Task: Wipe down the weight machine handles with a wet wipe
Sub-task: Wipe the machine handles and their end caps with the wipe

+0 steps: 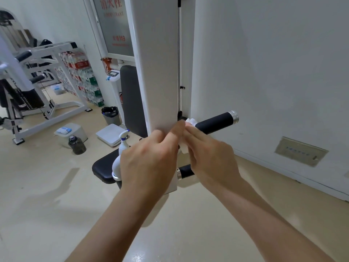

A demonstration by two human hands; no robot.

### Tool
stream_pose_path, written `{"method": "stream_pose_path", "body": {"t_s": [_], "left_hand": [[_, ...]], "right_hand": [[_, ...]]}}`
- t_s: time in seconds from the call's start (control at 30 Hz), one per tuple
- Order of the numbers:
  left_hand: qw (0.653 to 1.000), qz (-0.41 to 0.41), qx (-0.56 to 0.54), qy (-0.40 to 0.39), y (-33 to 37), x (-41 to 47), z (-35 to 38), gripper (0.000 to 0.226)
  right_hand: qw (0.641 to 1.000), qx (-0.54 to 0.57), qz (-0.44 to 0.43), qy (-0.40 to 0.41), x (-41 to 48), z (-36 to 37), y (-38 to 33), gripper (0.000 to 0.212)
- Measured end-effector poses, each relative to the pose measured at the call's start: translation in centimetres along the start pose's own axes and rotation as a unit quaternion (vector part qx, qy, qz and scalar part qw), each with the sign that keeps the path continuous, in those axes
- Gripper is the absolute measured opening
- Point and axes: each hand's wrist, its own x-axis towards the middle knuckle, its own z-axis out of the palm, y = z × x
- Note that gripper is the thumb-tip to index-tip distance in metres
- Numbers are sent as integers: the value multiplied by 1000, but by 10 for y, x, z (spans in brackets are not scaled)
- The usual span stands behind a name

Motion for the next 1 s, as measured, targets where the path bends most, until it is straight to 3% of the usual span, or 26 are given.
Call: {"method": "stream_pose_path", "body": {"t_s": [0.17,0.33,0.4,0.5,0.7,0.8,1.0], "left_hand": [[991,23,106,-82,9,13,2,35],[982,34,152,-106,14,20,-2,27],[981,40,155,-113,20,21,-4,16],[981,40,131,-136,23,20,2,19],[980,29,127,-149,24,20,4,10],[983,26,98,-155,28,18,8,32],[983,4,92,-156,26,13,16,36]], "right_hand": [[996,-5,60,-65,15,-2,0,21],[997,58,23,46,-14,0,4,27],[998,55,30,30,-7,-2,5,20],[997,0,73,-32,12,0,7,15],[997,54,40,32,-4,-4,15,18],[994,22,101,-36,20,-4,16,11],[998,52,34,22,-10,-6,19,35]]}}
